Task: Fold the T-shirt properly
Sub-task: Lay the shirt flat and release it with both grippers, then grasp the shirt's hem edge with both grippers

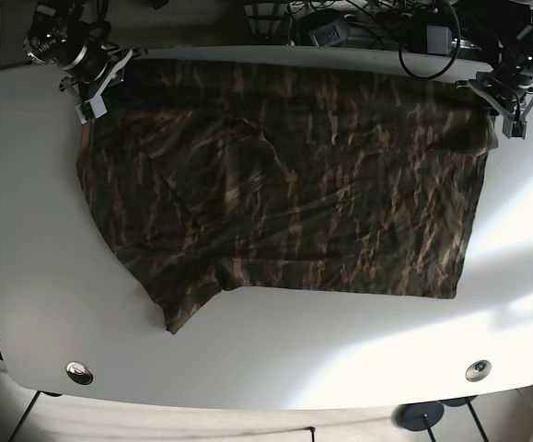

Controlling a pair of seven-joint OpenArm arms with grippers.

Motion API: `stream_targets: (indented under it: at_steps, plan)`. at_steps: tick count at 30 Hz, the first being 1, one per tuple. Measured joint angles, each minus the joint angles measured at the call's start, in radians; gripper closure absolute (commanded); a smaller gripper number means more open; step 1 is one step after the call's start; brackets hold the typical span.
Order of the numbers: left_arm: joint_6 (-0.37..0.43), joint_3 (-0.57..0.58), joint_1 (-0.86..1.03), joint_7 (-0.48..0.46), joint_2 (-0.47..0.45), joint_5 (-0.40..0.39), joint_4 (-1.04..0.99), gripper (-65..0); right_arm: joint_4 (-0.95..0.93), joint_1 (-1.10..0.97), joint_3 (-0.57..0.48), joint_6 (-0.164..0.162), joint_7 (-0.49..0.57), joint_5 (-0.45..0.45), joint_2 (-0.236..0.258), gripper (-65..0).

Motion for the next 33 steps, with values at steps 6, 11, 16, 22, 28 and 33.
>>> stream_targets:
  at_steps: [6,11,16,22,28,33]
  plan:
    - [0.0,-0.04,0.097,0.031,0.044,0.032,0.115,-9.7,0.042,-0.038,0.002,-0.004,-0.019,-0.014,0.032,-12.4]
    - [0.001,-0.034,0.052,0.096,0.047,0.017,0.247,-10.1,0.173,-0.048,0.005,-0.019,-0.085,-0.055,0.03,-12.4]
    - [0.001,-0.039,-0.097,0.218,0.041,-0.011,0.309,-10.1,0.244,0.116,0.004,-0.011,-0.199,-0.061,0.025,-16.8]
    - [0.002,0.117,-0.331,0.217,0.038,0.09,0.282,-16.0,0.075,0.455,-0.002,-0.012,-0.249,-0.172,0.014,-55.6]
    - [0.001,0.197,-0.505,0.218,0.038,0.15,0.152,-35.1,-0.259,0.785,-0.002,-0.012,-0.19,-0.339,-0.014,-61.4]
    - [0.004,0.25,-0.614,0.132,0.04,0.142,0.012,-35.3,-0.732,1.003,-0.002,-0.015,0.044,-0.462,-0.002,-61.4]
